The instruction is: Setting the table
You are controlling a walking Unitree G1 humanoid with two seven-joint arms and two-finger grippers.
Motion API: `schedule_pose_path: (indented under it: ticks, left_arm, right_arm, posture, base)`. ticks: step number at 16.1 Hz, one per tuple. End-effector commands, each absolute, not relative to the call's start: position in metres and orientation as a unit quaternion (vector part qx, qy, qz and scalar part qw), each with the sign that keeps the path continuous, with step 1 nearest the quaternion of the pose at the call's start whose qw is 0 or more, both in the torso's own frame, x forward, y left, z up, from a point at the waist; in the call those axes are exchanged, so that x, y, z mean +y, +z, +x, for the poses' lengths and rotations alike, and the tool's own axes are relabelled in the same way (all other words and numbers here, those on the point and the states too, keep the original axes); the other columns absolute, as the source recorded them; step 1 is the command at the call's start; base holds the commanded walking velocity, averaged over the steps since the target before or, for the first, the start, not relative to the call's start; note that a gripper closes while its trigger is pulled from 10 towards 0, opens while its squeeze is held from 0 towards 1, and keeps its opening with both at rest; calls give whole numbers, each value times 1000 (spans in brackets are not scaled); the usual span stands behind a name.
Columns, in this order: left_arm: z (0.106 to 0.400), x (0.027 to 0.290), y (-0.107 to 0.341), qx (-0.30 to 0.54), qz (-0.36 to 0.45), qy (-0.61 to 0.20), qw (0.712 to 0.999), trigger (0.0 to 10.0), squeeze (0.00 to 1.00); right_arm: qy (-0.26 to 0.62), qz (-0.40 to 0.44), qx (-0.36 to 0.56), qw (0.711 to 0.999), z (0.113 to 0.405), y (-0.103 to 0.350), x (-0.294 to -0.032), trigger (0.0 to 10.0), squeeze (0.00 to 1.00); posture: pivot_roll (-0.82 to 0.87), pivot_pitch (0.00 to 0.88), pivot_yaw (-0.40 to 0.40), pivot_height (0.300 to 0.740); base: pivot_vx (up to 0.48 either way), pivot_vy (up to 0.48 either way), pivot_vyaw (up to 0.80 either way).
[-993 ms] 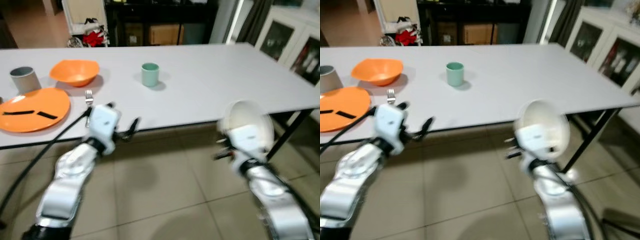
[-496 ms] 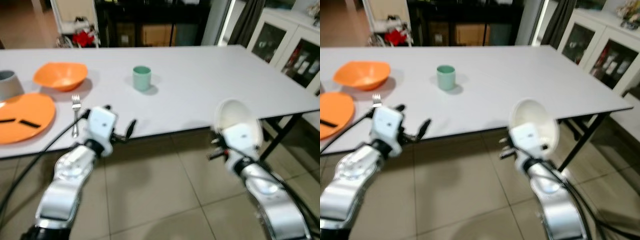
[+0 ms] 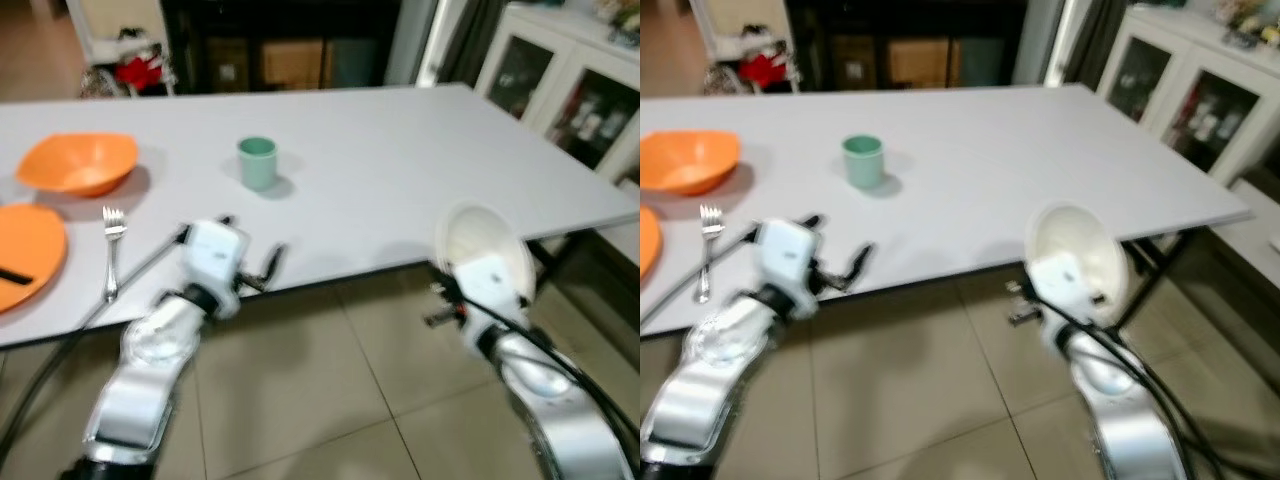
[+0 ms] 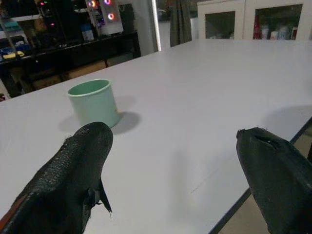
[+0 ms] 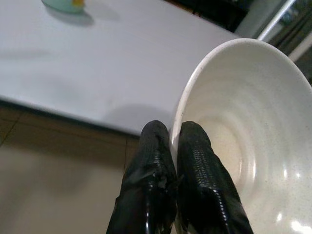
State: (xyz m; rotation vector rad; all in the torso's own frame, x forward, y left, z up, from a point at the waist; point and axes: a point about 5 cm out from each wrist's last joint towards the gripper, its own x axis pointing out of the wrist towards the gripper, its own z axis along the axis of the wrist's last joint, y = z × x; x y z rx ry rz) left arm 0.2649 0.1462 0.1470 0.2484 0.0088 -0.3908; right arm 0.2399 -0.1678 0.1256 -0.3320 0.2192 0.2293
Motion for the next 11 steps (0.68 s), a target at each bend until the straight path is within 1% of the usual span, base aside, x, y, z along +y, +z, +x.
schedule_pose_path:
  ticks: [1,6,10,11]
  left_arm:
    - [263,155,148,9,132,-176,975,10000,0]
    - [260,165,139,24,119,-148,982,10000,0]
    - [257,167,139,23,120,-143,982,10000,0]
    - [255,170,137,24,119,-138,983,10000,0]
  right_arm:
    - [129,-163,74,975,242,139,-159,10000,0]
    - [135,-165,69,975,243,139,-159,10000,0]
    - [104,-130,35,985,244,142,-162,10000,0]
    - [100,-134,26,986,242,139,-164,10000,0]
  posture:
    - [9,0,-72,740]
    - [14,0,-88,740]
    - [21,0,-86,740]
    - [20,0,-84,740]
  base:
    - [304,0,0]
    - [299,0,0]
    - [300,0,0]
    - [304,0,0]
